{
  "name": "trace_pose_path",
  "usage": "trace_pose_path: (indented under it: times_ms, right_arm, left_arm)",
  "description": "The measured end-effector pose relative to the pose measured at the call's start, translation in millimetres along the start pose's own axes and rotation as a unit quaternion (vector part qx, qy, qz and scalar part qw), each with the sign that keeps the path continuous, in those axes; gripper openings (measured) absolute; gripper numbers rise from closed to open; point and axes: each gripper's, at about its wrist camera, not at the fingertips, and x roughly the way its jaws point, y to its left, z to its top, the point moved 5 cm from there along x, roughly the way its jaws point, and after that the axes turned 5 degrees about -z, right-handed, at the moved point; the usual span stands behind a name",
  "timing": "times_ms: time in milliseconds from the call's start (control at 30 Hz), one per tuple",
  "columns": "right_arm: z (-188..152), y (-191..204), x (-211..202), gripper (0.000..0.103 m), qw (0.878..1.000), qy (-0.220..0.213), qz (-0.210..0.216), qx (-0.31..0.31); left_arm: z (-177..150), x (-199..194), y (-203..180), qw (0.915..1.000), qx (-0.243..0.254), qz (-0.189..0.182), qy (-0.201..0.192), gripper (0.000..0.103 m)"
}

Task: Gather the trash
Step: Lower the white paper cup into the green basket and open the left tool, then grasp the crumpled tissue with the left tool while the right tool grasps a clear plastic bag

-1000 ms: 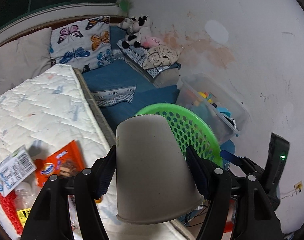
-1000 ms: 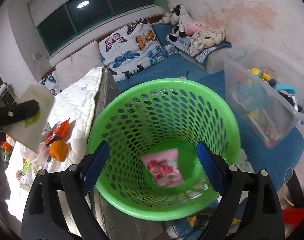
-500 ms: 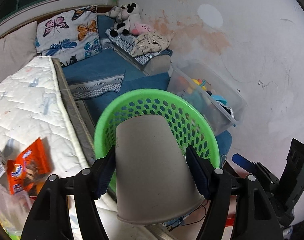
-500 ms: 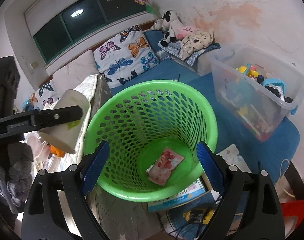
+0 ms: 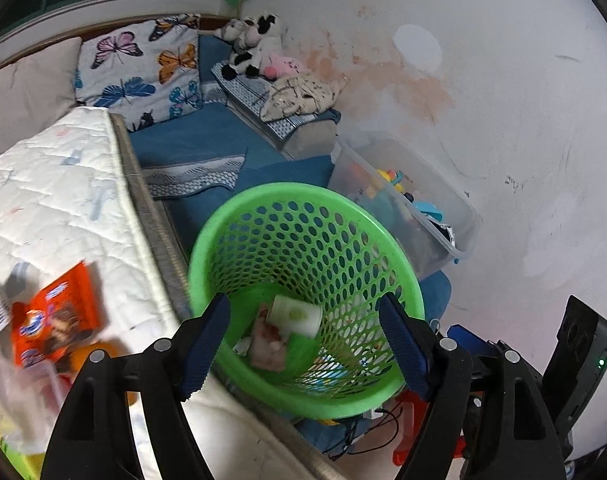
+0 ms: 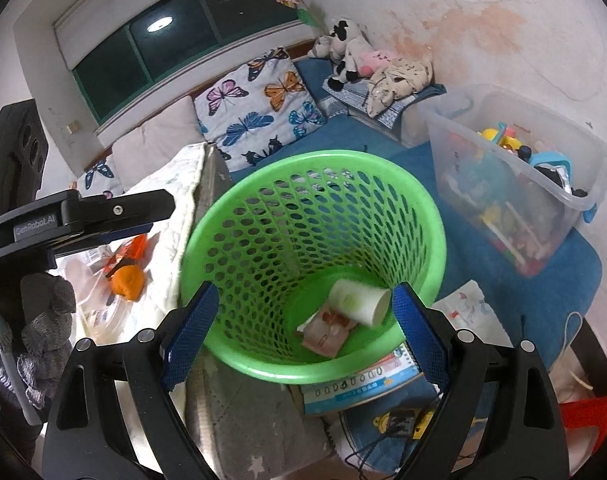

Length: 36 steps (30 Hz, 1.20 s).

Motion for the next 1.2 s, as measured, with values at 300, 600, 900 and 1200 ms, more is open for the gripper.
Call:
trace_pose_path:
  times_ms: [300,600,900,1200]
  right_arm:
    - [-4,37,-6,0.088,0.999,0.002,0.031,-0.023]
    - [-9,83,-5,0.088,0.997,0.006,0.062,-0.053]
    - [-13,133,0,0.088,0.991,0.013,0.097,-0.092]
    - [-17,182,8,0.088,0.983,0.024,0.129,-0.132]
  left_arm:
    - [-29,-69,26,0.9979,-0.012,0.045,-0.044,0.074]
    - [-65,-133,91,0.9853,-0.059,0.141,-0.076,0.074]
    - [-116,-188,169,0.9565,-0.141,0.239,-0.092,0.074]
    - [-154,-191,213,0.944,-0.209,0.245,-0.071,0.069]
